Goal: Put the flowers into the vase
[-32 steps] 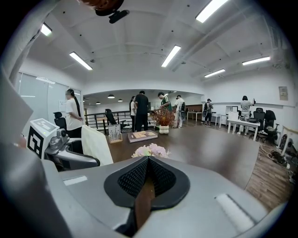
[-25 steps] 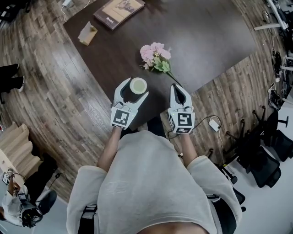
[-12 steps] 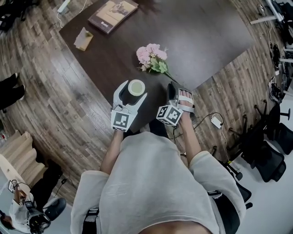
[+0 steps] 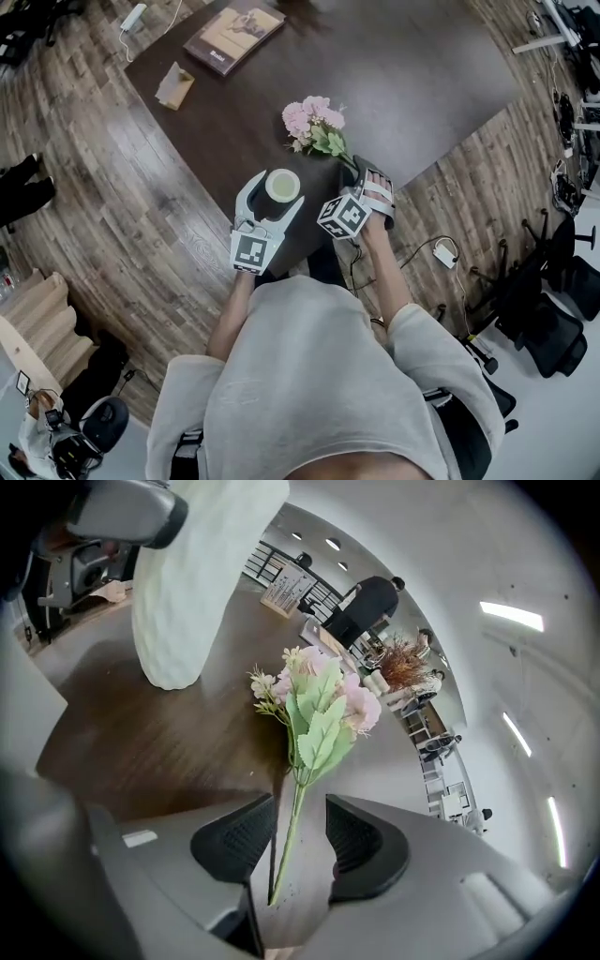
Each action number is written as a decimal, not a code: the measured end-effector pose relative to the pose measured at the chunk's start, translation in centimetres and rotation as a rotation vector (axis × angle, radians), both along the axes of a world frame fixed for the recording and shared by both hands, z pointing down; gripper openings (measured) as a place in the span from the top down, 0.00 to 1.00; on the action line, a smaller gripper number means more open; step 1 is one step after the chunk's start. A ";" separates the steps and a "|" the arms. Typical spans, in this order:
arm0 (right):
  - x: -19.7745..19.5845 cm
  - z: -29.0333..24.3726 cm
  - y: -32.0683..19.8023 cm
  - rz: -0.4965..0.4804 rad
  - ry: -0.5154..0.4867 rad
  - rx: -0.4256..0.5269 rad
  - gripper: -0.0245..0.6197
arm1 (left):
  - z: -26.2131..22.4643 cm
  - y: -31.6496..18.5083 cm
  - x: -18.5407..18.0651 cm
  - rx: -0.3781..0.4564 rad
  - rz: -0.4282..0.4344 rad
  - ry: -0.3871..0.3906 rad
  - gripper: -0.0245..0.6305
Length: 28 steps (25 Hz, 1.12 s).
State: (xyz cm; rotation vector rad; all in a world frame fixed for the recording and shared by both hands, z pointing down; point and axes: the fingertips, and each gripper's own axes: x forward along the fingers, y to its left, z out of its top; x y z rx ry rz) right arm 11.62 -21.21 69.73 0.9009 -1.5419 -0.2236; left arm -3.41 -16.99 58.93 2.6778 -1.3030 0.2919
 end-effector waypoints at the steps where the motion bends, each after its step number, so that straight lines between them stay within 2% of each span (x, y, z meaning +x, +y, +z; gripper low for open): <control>1: 0.0 0.2 -0.4 0.003 0.007 -0.004 0.69 | 0.0 0.0 0.0 0.000 0.000 0.000 0.44; 4: 0.3 0.7 -1.3 0.021 0.011 -0.019 0.72 | -0.1 0.1 0.1 -0.001 0.001 0.001 0.43; 6: 0.4 0.8 -1.8 0.028 0.011 -0.016 0.79 | -0.1 0.1 0.1 -0.001 0.003 0.001 0.43; 8: 0.3 1.4 -2.2 0.034 0.010 -0.028 0.82 | -0.1 0.0 0.1 -0.001 0.002 -0.001 0.43; 11: 0.4 1.8 -2.6 0.042 0.010 -0.042 0.83 | 0.0 -0.1 0.1 -0.004 -0.001 0.001 0.44; 14: 0.6 1.6 -2.6 0.047 0.020 -0.029 0.90 | -0.2 0.1 0.2 -0.001 -0.002 -0.002 0.43; 19: 0.7 1.8 -2.8 0.061 0.005 -0.031 0.92 | -0.1 0.1 0.1 -0.002 -0.007 0.000 0.43; 25: 0.9 0.4 -3.0 0.110 -0.096 0.012 0.93 | -0.1 0.3 0.0 0.003 -0.008 0.003 0.43; 28: 0.8 -0.9 -3.1 0.159 -0.197 0.050 0.93 | -0.1 0.5 0.0 0.002 -0.011 0.009 0.43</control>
